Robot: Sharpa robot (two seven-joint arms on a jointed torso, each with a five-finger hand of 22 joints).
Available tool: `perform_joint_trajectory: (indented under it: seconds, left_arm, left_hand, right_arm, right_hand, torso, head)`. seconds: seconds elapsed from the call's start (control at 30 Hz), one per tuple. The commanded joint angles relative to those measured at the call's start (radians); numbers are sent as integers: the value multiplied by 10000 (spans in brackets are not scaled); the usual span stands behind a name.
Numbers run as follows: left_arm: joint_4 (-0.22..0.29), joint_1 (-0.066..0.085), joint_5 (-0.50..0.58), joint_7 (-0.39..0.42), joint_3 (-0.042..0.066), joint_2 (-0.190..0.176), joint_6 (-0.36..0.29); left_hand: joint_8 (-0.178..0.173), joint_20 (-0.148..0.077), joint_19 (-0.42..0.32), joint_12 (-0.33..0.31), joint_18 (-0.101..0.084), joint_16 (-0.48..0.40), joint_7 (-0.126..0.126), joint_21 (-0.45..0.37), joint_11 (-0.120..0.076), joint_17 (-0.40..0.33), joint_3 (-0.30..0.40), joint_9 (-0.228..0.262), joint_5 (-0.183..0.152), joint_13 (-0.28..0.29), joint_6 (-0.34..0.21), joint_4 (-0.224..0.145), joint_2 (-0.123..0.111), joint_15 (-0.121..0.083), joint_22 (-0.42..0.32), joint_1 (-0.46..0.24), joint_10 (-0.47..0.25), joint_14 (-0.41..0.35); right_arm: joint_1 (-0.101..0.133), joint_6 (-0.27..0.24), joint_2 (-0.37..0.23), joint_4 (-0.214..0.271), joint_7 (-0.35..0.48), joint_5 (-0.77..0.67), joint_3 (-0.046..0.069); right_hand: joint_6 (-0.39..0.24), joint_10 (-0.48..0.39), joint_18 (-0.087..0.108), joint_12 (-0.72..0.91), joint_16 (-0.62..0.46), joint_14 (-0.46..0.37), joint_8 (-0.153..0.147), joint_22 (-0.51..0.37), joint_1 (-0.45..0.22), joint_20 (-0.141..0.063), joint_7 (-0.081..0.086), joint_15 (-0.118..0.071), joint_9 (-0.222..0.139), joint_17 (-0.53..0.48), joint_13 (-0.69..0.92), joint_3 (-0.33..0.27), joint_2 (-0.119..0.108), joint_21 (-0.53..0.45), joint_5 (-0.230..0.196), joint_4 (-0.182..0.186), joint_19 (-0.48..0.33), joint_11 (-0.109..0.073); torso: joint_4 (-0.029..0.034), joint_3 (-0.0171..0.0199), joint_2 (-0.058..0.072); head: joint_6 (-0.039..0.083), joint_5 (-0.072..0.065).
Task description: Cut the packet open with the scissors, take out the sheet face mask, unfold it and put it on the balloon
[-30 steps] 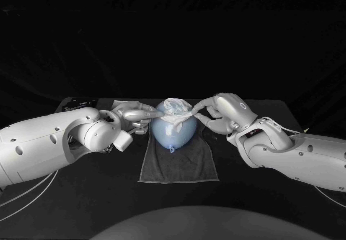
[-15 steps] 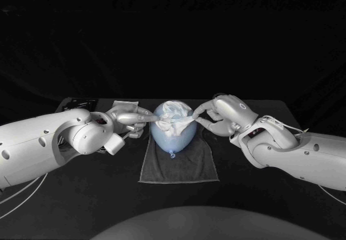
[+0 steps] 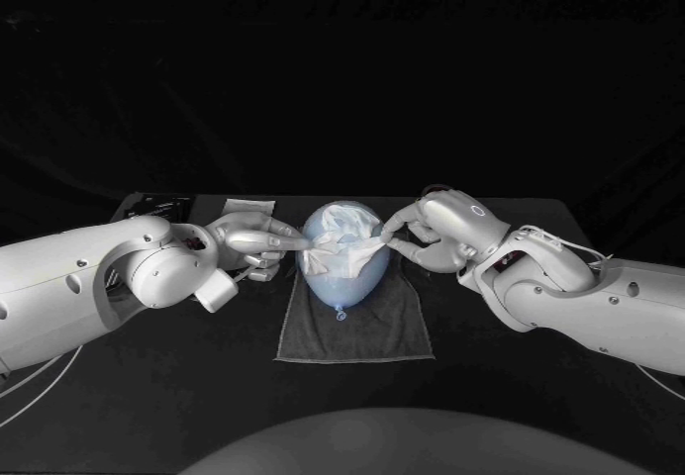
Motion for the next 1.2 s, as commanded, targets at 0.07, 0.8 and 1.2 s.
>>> perform_joint_trajectory:
  seconds: [0.07,0.8,1.2]
  left_arm:
    - [14,15,-98,0,9,-32,80]
    - [-18,11,-1736,-305,-20,-207,-138]
    - [90,10,-1797,-535,-104,-229,423]
  left_hand:
    - [35,37,41,44,-32,42,43,48,-84,1316,953,830,35,4,-41,-871,80,-18,2,-5,180,660]
    - [34,36,34,14,-30,49,50,44,-80,1335,991,856,31,-30,-69,-886,53,-15,-7,-59,156,664]
    - [36,37,34,2,-31,53,55,45,-77,1347,993,870,31,-44,-80,-894,27,-13,-4,-88,147,667]
  right_arm:
    - [52,806,-28,7,201,-100,5]
    - [91,1798,-135,279,71,-354,-42]
    - [89,1549,-203,278,-87,-364,-56]
  right_hand:
    - [-83,1043,105,63,35,1047,57,1493,-99,-1,16,19,19,2627,2627,47,-14,-130,-34,11,-100,-23]
    - [-215,1043,184,63,35,1047,185,1374,-92,33,82,63,84,2627,2627,45,-116,-581,-12,-21,-340,33]
    - [-266,1043,213,63,35,1047,269,1333,-58,78,108,73,98,2627,2627,22,-229,-744,14,-73,-432,52]
  torso:
    - [-4,7,4]
    - [4,2,0]
    - [-6,10,1]
  head:
    - [2,11]
    - [2,8]
    - [2,28]
